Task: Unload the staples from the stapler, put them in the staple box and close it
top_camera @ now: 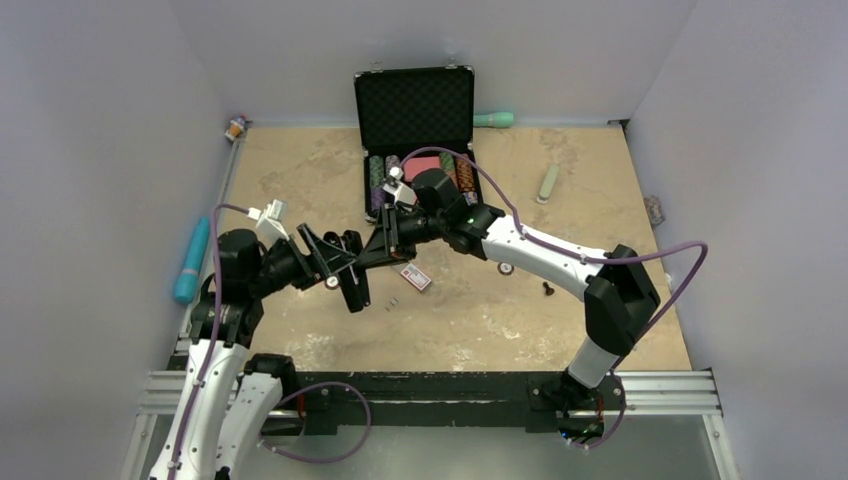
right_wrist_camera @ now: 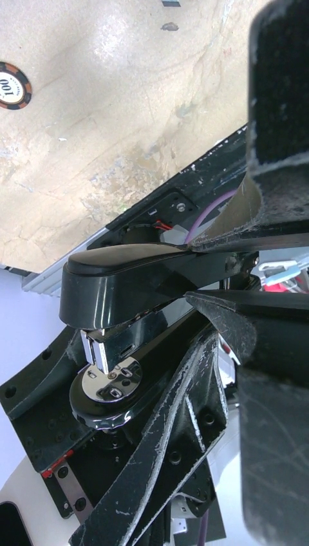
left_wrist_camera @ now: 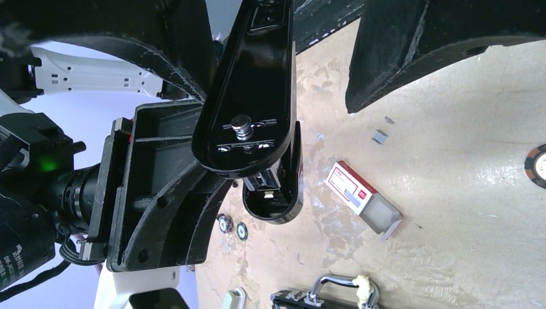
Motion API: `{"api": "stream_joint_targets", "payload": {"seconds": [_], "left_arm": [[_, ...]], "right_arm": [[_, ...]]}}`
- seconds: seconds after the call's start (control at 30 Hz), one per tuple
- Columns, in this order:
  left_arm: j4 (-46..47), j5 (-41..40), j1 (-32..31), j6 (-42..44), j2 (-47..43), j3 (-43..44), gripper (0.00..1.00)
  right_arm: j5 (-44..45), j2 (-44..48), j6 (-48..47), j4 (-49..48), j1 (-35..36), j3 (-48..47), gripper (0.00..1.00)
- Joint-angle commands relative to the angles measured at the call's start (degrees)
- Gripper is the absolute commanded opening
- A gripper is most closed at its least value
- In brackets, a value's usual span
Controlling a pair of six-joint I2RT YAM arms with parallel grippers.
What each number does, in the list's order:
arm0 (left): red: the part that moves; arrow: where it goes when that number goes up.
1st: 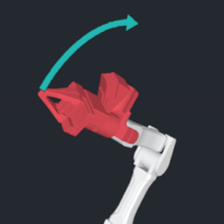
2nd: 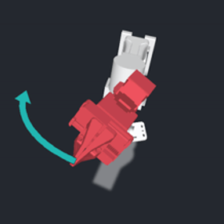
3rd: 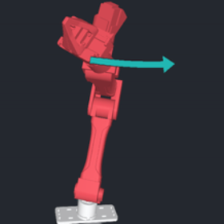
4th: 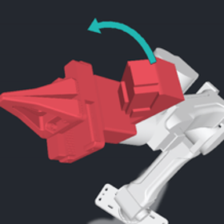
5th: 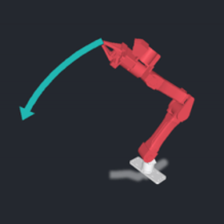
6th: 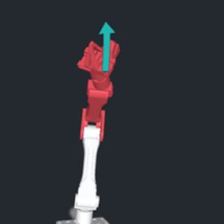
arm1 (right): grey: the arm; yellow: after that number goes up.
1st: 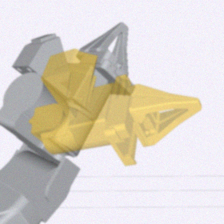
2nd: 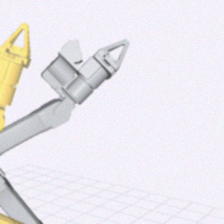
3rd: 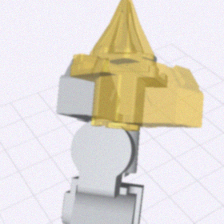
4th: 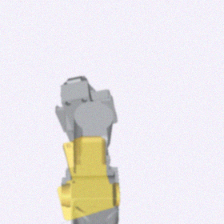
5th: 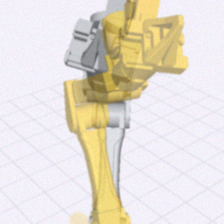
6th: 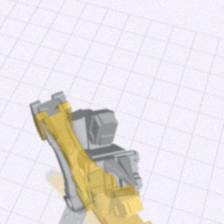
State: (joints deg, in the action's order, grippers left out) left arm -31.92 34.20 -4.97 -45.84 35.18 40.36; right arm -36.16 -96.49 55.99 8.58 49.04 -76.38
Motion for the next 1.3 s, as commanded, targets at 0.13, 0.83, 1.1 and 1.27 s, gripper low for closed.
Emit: {"api": "stream_joint_targets", "payload": {"seconds": [0.13,0.83,1.1,1.27], "left_arm": [[3.24,-3.90,-0.21,0.85,0.05,0.90,0.87],[-0.67,-9.00,-2.59,2.98,3.25,3.53,0.00],[-8.23,-10.77,-2.59,8.50,8.97,10.73,0.00],[-8.96,-5.90,-2.59,9.46,13.86,13.43,0.00]], "right_arm": [[-3.05,0.43,4.50,-2.98,0.81,-2.95,0.00],[-4.00,0.05,7.14,-1.62,1.46,-3.77,0.00],[-2.90,1.02,2.96,0.18,1.25,0.25,0.00],[3.52,-0.53,-10.64,11.79,1.21,-5.73,0.08]]}}
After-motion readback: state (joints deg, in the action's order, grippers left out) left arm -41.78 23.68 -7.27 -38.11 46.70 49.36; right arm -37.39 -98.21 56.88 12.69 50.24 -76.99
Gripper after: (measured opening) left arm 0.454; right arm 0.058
